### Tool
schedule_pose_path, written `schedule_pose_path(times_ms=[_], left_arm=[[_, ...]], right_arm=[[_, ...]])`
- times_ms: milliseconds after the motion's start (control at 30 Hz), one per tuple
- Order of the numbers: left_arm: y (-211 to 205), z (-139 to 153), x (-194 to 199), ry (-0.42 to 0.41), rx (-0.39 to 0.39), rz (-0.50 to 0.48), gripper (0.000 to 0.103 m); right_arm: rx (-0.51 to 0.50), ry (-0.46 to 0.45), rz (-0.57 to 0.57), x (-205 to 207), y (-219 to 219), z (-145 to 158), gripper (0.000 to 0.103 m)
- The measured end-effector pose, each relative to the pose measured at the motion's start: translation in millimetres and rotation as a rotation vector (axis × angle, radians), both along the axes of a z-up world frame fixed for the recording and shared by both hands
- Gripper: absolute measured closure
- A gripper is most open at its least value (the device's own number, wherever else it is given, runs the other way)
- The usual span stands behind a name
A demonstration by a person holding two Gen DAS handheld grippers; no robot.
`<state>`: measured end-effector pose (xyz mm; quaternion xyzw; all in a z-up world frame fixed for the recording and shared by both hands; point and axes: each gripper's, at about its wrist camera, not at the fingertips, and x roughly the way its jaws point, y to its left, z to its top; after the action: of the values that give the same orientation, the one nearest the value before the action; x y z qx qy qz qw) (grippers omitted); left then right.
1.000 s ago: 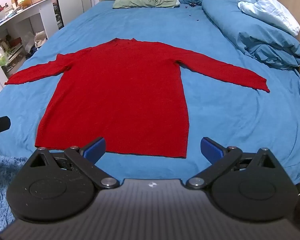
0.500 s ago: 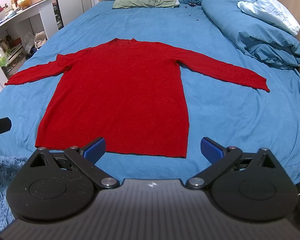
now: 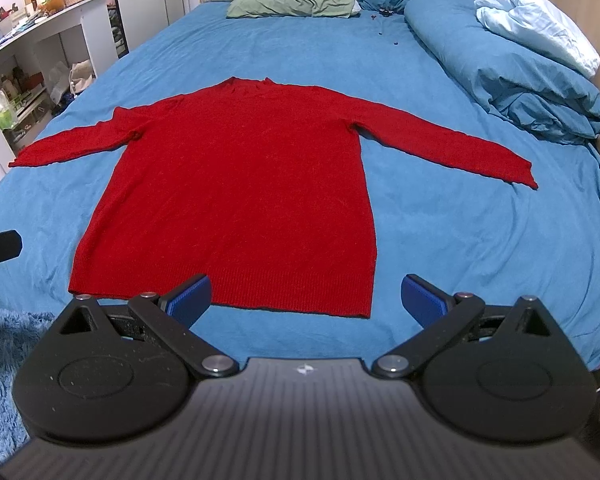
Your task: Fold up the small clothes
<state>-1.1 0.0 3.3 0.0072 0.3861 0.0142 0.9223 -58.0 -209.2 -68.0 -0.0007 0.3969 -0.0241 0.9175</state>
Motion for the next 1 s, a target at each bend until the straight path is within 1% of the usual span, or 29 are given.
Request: schedule_pose_path(times_ms=[1000], left_arm=[[2.2, 2.5, -0.4, -0.008, 0.002, 0.003, 0.000]], right_arm=[[0.001, -0.003, -0.004, 2.1, -2.0, -1.1, 0.000]])
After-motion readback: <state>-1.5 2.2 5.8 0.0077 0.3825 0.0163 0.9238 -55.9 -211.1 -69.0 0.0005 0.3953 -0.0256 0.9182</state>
